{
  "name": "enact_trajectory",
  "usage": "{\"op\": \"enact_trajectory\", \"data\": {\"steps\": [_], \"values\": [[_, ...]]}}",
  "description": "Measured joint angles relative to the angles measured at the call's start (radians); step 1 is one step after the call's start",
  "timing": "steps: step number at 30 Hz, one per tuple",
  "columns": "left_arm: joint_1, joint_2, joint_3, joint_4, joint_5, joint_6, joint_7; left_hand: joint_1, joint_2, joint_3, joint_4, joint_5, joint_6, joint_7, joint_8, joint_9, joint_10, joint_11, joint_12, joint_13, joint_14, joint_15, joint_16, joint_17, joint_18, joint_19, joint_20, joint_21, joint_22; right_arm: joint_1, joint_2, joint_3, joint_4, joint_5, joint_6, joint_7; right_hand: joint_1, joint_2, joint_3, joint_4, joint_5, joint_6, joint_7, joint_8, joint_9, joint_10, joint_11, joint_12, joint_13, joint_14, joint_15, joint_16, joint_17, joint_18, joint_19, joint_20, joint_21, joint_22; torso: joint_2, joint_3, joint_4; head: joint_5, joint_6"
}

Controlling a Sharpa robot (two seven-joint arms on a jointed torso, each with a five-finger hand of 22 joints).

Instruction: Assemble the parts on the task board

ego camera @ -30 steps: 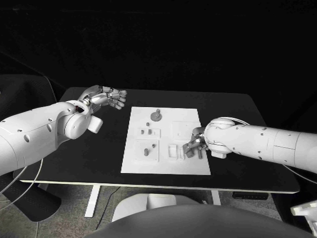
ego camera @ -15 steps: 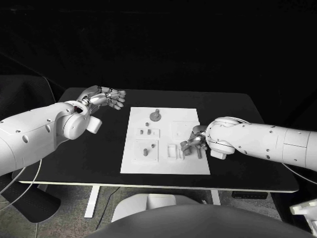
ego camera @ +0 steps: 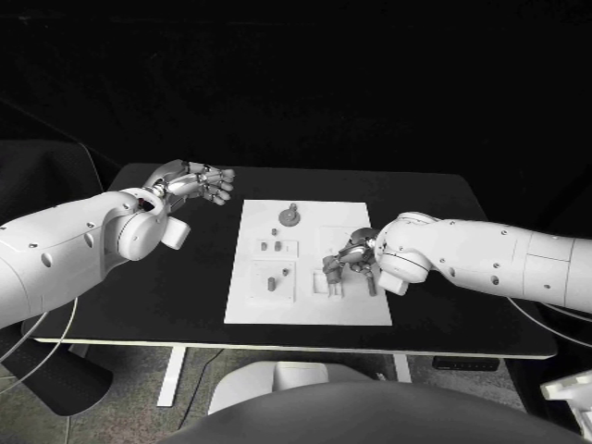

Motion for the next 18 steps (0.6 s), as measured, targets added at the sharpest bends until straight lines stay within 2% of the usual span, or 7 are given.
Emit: {"op": "enact_trajectory", "data": {"steps": [7,18], "values": [[0.000,-0.001,0.000,0.000,0.000,0.001,-0.001,0.000,0.000,0.000,0.000,0.000,0.000,0.000,0.000,0.000,0.000,0.000,0.000,0.000,0.000,0.000,0.000,0.000,0.000,0.000,0.000,0.000,0.000,0.001,0.027,-0.002,-0.012,0.117,-0.017,-0.007,0.000,0.000,0.000,0.000,0.000,0.001,0.000,0.000,0.000,0.000,0.000,0.000,0.000,0.003,0.000,0.000,0.000,-0.001,0.000,0.000,0.000,0.000,0.000,-0.0007,0.0012,-0.002,0.000],[0.000,-0.003,0.000,0.004,0.000,0.003,-0.003,-0.004,-0.004,0.000,0.000,0.000,0.000,0.000,0.000,0.000,0.000,0.000,-0.004,0.000,0.000,0.000,0.000,0.000,0.000,0.000,0.000,0.000,0.000,0.001,0.052,-0.010,-0.026,0.085,-0.042,-0.011,0.000,0.000,-0.002,-0.001,-0.001,0.004,0.002,0.000,0.000,0.000,0.000,0.000,0.000,0.003,0.000,0.000,0.000,-0.001,0.000,0.000,0.000,0.000,0.000,-0.0009,0.0016,-0.003,0.000]]}}
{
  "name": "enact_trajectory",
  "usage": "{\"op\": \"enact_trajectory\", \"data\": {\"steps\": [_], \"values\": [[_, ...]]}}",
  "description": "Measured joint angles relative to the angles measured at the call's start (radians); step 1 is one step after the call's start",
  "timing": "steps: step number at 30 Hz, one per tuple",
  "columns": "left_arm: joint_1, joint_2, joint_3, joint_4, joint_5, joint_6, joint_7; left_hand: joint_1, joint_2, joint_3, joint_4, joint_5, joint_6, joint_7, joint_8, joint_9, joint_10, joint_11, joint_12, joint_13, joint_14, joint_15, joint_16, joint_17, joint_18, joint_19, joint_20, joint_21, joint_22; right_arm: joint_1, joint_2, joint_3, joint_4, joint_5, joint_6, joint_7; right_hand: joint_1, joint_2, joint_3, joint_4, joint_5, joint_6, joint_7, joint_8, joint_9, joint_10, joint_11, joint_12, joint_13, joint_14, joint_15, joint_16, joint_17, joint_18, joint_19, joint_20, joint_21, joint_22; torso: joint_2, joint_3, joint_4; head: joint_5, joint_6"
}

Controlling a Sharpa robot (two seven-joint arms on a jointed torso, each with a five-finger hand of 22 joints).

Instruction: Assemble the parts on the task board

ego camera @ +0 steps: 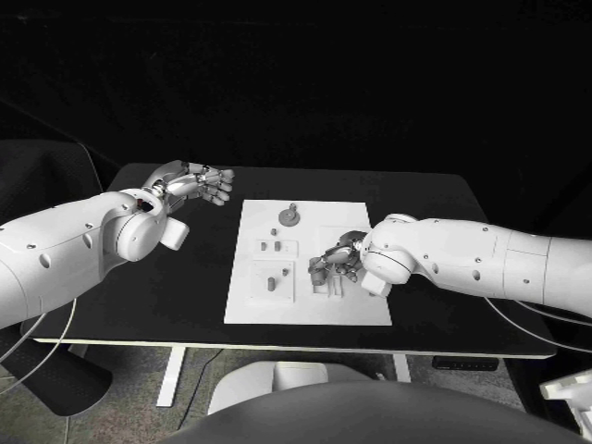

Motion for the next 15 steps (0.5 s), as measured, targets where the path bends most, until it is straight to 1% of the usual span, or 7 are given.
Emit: {"op": "enact_trajectory", "data": {"steps": [4,9,12,15], "values": [[0.000,-0.005,0.000,0.000,0.000,0.000,-0.001,0.000,0.000,0.000,0.000,0.000,0.000,0.000,0.000,0.000,0.000,0.000,0.000,0.000,0.000,0.000,0.000,0.000,0.000,0.000,0.000,0.000,0.000,0.000,0.004,-0.006,-0.014,-0.043,-0.009,-0.001,0.000,0.000,0.000,0.000,0.000,0.000,0.000,0.000,0.000,0.000,0.000,0.000,0.000,0.000,0.000,0.000,0.000,0.000,0.000,0.000,0.000,0.000,0.000,0.0002,-0.0004,-0.001,0.000],[0.000,-0.003,0.000,0.000,0.000,0.001,-0.002,0.000,0.000,-0.003,0.003,0.000,0.000,0.000,0.000,0.000,0.000,0.000,0.000,0.000,0.000,0.000,0.000,0.000,0.000,0.000,0.000,-0.003,0.000,0.000,0.026,-0.020,-0.034,-0.077,-0.016,-0.001,0.000,0.000,0.000,0.000,-0.003,0.001,0.000,0.000,0.000,0.000,0.000,0.000,0.000,0.000,0.000,0.000,0.000,-0.001,0.000,0.000,0.000,0.000,0.001,0.0004,0.0003,0.000,0.000],[0.000,-0.002,0.000,0.000,0.000,0.002,-0.003,0.000,0.000,-0.003,0.003,0.000,0.000,0.000,0.000,0.000,0.000,0.000,0.000,0.000,0.000,0.000,0.000,-0.001,0.000,0.000,0.000,-0.004,0.001,-0.002,0.029,-0.022,-0.040,-0.090,-0.018,-0.002,0.000,0.000,-0.003,0.000,0.001,0.001,-0.001,0.000,0.000,0.000,0.000,0.000,0.000,0.000,0.000,0.000,0.000,-0.001,0.000,0.000,0.000,0.000,0.001,0.0015,0.0015,0.001,0.000],[0.000,-0.003,0.000,0.000,0.000,0.003,-0.004,0.000,0.000,-0.003,0.003,0.000,0.000,0.000,0.000,0.000,0.000,0.000,0.000,0.000,0.000,0.000,0.000,-0.001,0.000,0.000,0.000,-0.004,0.001,-0.002,0.028,-0.022,-0.048,-0.103,-0.020,-0.003,0.000,0.000,-0.003,0.000,0.001,0.001,-0.001,0.000,0.000,0.000,0.000,0.000,0.000,0.001,0.002,0.000,0.000,-0.001,0.000,0.000,0.000,0.000,0.001,0.0017,0.0013,0.003,0.000]]}}
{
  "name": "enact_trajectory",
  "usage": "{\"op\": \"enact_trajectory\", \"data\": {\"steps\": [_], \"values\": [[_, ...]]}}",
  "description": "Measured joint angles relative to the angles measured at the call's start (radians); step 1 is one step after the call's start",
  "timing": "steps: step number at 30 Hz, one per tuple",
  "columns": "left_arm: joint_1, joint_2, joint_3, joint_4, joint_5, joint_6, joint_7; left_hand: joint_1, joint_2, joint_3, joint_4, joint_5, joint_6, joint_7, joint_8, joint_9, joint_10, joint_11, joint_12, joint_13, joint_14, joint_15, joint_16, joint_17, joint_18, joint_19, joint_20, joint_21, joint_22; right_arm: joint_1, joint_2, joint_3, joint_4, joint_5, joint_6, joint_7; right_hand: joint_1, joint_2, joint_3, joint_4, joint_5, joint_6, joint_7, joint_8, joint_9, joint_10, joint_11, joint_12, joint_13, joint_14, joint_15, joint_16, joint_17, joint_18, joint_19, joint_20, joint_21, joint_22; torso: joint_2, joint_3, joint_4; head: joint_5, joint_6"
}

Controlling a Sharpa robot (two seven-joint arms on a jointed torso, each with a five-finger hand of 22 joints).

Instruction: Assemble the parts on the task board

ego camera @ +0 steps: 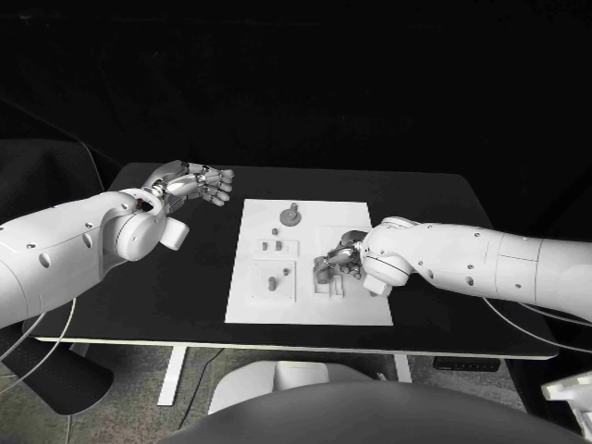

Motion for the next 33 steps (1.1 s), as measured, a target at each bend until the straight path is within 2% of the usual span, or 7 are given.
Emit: {"op": "enact_trajectory", "data": {"steps": [5,9,16,22,33], "values": [[0.000,-0.001,0.000,0.000,0.000,0.000,-0.001,0.000,0.000,0.000,0.000,0.000,0.000,0.000,0.000,0.000,0.000,0.000,0.000,0.000,0.000,0.000,0.000,0.000,0.000,0.000,0.000,0.000,0.000,0.000,-0.004,0.000,-0.010,-0.011,0.001,-0.005,0.000,0.000,0.000,0.000,0.000,0.000,0.000,0.000,0.000,0.000,0.000,0.000,0.000,0.000,0.000,0.000,0.000,0.000,0.000,0.000,0.000,0.000,0.000,-0.0001,-0.0018,0.001,0.000],[0.000,-0.001,0.000,0.001,0.000,0.001,-0.002,0.000,0.000,0.000,0.000,0.000,0.000,0.000,0.000,0.000,0.000,0.000,0.000,0.000,0.000,0.000,0.000,0.000,0.000,0.000,0.000,0.000,0.000,0.000,-0.007,-0.003,0.000,-0.011,0.006,-0.009,0.000,0.000,0.000,0.000,0.000,0.000,0.000,0.000,0.000,0.000,0.000,0.000,0.000,0.000,0.000,0.000,0.000,0.000,0.000,0.000,0.000,0.000,0.000,0.0002,-0.0032,0.002,0.000],[0.000,-0.001,0.000,0.001,0.000,0.001,-0.003,0.000,0.000,0.000,0.000,0.000,0.000,0.000,0.000,0.000,0.000,0.000,0.000,0.000,0.000,0.000,0.000,0.000,0.000,0.000,0.000,0.000,0.000,0.000,-0.011,-0.003,0.017,0.032,0.029,-0.015,0.000,0.000,-0.001,0.002,0.000,0.000,0.000,0.000,0.000,0.000,0.000,0.000,0.000,-0.001,0.001,0.000,0.000,-0.004,0.000,0.000,0.000,0.000,0.000,0.0003,-0.0025,0.002,0.000],[0.000,-0.001,0.000,0.001,-0.001,0.002,-0.004,0.000,0.000,0.000,0.000,0.000,0.000,0.000,0.000,0.000,0.000,0.000,0.000,0.000,0.000,0.000,0.000,-0.001,0.000,0.000,0.000,0.000,0.000,0.000,-0.011,-0.003,0.023,0.071,0.042,-0.021,0.000,0.000,0.000,0.003,0.000,0.000,0.000,0.000,0.000,0.000,0.000,0.000,0.000,-0.002,0.002,0.000,0.000,0.005,0.000,0.000,0.000,0.000,0.000,0.0002,-0.0018,0.002,0.000],[0.000,-0.001,0.000,0.001,-0.001,0.004,-0.006,0.000,0.000,0.000,0.000,0.000,0.000,0.000,0.000,0.000,0.000,0.000,0.000,0.000,0.000,0.000,0.000,-0.001,0.000,0.000,0.000,0.000,0.000,0.000,-0.005,-0.003,0.005,0.112,0.075,-0.031,0.000,0.000,0.000,0.003,-0.001,0.000,0.000,0.000,0.000,0.000,0.001,0.000,0.000,-0.002,0.003,0.000,0.000,0.006,0.000,0.000,0.000,0.001,0.000,-0.0012,-0.0023,0.001,0.000]]}}
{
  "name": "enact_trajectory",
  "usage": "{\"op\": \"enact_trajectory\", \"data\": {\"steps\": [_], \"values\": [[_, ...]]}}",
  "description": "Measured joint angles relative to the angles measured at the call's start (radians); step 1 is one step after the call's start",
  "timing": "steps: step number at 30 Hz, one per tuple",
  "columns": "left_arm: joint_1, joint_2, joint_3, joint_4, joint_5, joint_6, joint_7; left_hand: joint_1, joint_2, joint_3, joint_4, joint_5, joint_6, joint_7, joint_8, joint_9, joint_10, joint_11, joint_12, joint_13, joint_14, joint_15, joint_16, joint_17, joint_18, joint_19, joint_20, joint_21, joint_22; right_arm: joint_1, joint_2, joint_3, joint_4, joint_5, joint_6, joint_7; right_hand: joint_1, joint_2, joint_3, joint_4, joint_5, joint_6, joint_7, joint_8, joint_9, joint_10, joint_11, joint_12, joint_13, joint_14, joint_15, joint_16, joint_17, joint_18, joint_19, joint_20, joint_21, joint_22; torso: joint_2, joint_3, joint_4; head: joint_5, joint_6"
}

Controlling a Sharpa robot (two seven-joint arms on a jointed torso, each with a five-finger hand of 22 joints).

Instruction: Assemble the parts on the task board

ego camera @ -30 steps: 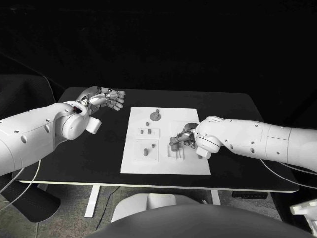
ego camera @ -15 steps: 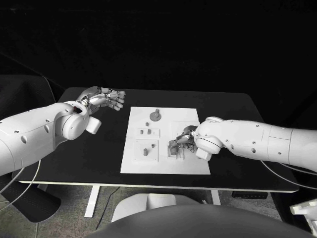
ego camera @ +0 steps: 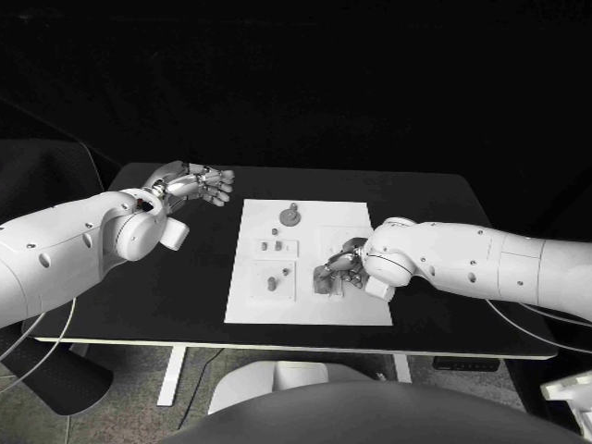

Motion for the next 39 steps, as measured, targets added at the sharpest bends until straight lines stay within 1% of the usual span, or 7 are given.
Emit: {"op": "enact_trajectory", "data": {"steps": [10,11,15,20,28,39], "values": [[0.000,0.002,0.000,-0.001,-0.001,0.003,-0.002,0.000,0.000,-0.003,-0.003,0.000,0.000,0.000,0.000,0.000,0.000,0.000,0.000,0.000,0.000,0.000,0.000,0.000,0.000,0.000,0.000,0.000,0.000,0.000,0.011,-0.002,-0.034,0.016,0.023,-0.007,0.000,0.000,-0.003,0.003,-0.004,0.000,0.000,0.000,0.000,0.000,0.000,0.000,0.000,0.004,-0.001,0.000,0.000,-0.001,0.000,0.000,0.000,0.000,0.000,-0.0014,0.0012,0.000,0.000],[0.000,0.002,0.000,-0.001,-0.001,0.003,-0.002,0.000,0.000,-0.003,-0.003,0.000,0.000,0.000,0.000,0.000,0.000,0.000,0.000,0.000,0.000,0.000,0.000,0.000,0.000,0.000,0.000,0.000,0.000,0.000,0.012,-0.002,-0.037,0.019,0.026,-0.008,0.000,0.000,-0.003,0.003,-0.004,0.000,0.000,0.004,0.000,0.000,0.000,0.000,0.000,0.004,-0.001,0.000,0.000,-0.001,0.000,0.000,0.000,0.000,0.000,-0.0014,0.0012,-0.001,0.000],[0.000,0.003,0.000,-0.001,-0.001,0.005,-0.003,0.000,0.000,-0.003,-0.003,0.000,0.000,0.000,0.000,0.000,0.000,0.000,0.000,0.000,0.000,0.000,0.000,-0.001,0.000,0.000,0.000,0.000,0.000,0.002,0.019,-0.002,-0.047,0.026,0.030,-0.010,0.000,0.000,-0.006,0.005,-0.004,0.000,0.000,0.006,0.012,-0.002,0.002,0.000,0.000,0.004,-0.001,0.000,0.000,-0.003,0.000,0.000,0.000,0.000,0.000,-0.0014,0.0018,0.000,0.000],[0.000,0.002,0.000,-0.001,-0.001,0.005,-0.003,0.000,0.000,-0.003,-0.003,0.000,0.000,0.000,0.000,0.000,0.000,0.000,0.000,0.000,0.000,0.000,-0.004,-0.001,0.000,0.000,0.000,0.000,0.000,0.002,0.024,-0.002,-0.054,0.029,0.032,-0.011,0.000,0.000,-0.006,0.005,-0.005,0.000,0.000,0.006,0.011,-0.002,0.002,0.000,0.000,0.004,-0.001,0.000,0.000,-0.003,0.000,0.000,0.000,0.000,0.000,-0.0004,0.0014,0.003,0.000],[0.000,0.005,0.000,-0.003,-0.001,0.006,-0.004,0.000,0.000,-0.003,-0.003,0.000,0.000,0.000,0.000,0.000,0.000,0.000,0.000,0.000,0.000,0.000,-0.004,-0.001,0.000,0.000,0.000,0.000,0.000,0.002,0.034,-0.002,-0.061,0.028,0.033,-0.012,0.000,0.000,-0.006,0.005,-0.008,0.000,0.000,0.006,0.008,-0.002,0.002,0.000,0.000,0.004,0.000,0.000,0.000,-0.004,0.000,0.000,0.000,0.000,0.000,-0.0003,0.0005,0.008,0.000],[0.000,0.006,0.000,-0.003,-0.002,0.007,-0.005,0.000,0.000,-0.003,-0.003,0.000,0.000,0.000,0.000,0.000,0.000,0.000,0.000,0.000,0.000,0.000,-0.004,-0.001,0.000,0.000,0.000,0.000,0.000,0.003,0.047,-0.002,-0.076,0.030,0.043,-0.010,0.000,0.000,-0.006,0.008,-0.009,0.002,-0.001,0.006,0.013,0.000,0.004,0.000,0.000,0.003,0.000,0.000,0.000,-0.005,0.000,0.000,0.000,0.000,0.000,0.0002,0.0005,0.009,0.000]]}}
